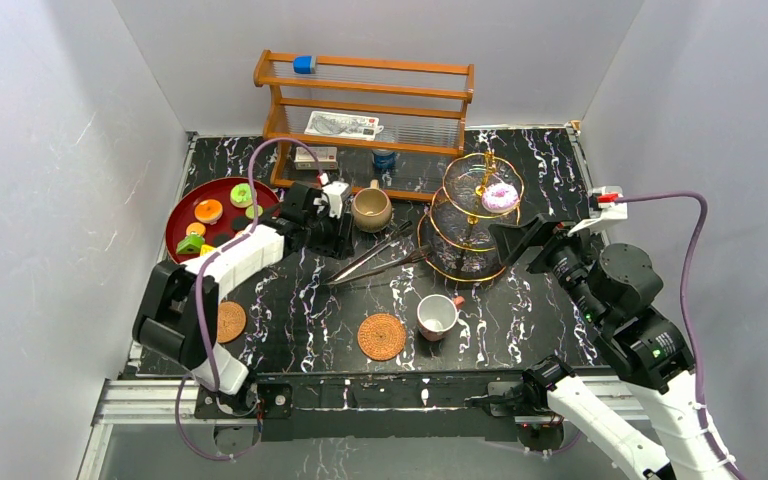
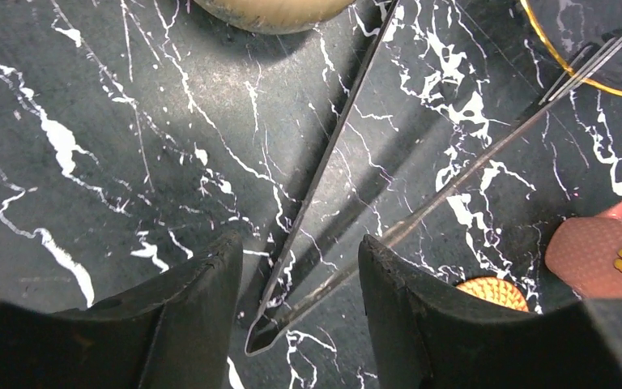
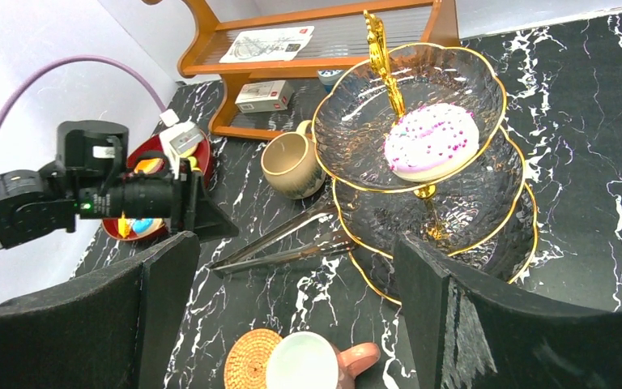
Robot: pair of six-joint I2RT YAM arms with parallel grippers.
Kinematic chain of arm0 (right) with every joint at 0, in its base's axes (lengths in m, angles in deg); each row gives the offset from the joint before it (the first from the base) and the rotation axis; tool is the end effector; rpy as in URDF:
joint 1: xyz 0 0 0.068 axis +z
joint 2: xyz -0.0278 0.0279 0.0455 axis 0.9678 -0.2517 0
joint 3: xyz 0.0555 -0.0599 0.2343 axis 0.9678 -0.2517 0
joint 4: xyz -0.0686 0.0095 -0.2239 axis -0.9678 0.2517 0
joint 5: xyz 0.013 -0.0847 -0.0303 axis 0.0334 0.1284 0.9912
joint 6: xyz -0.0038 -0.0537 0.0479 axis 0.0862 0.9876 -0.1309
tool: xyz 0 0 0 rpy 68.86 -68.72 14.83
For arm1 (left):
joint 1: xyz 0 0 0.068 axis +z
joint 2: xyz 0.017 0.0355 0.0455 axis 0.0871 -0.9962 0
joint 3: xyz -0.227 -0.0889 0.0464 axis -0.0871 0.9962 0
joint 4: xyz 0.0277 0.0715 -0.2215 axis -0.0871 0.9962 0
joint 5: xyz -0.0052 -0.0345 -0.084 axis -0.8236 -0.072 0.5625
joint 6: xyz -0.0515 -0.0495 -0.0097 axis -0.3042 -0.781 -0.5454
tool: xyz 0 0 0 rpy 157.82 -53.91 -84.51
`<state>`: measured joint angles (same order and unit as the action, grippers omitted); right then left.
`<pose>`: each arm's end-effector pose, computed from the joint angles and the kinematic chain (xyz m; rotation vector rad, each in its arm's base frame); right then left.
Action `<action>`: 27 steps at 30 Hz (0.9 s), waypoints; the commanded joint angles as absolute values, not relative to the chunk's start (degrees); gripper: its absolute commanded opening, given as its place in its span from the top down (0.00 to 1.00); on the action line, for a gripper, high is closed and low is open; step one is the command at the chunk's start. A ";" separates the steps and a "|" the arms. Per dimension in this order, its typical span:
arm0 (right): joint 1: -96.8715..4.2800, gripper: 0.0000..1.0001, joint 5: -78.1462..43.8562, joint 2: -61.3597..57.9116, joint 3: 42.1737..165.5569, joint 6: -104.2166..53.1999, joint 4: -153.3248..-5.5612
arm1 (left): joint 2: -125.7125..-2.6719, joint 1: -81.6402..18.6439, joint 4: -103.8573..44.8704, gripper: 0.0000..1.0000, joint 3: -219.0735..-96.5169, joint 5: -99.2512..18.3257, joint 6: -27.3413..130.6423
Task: Serve the afternoon tea
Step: Pick up the clamp from the center of the board.
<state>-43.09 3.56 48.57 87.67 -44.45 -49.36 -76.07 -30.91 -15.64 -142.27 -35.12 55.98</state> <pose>0.0984 0.0463 0.3870 0.0863 1.6362 0.6000 0.2840 -0.1536 0.2042 0.5029 2.2984 -0.5645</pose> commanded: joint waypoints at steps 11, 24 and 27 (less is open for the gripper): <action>-42.82 0.02 4.90 50.14 87.76 -43.57 -54.39 | -88.15 -30.30 -22.07 0.53 -146.17 -26.54 59.54; -42.84 0.02 5.64 51.17 87.10 -43.65 -53.74 | -88.77 -30.84 -22.00 0.73 -144.89 -24.02 56.33; -42.84 0.02 6.23 51.90 87.21 -43.65 -53.25 | -88.11 -31.88 -21.70 0.71 -144.09 -24.40 55.85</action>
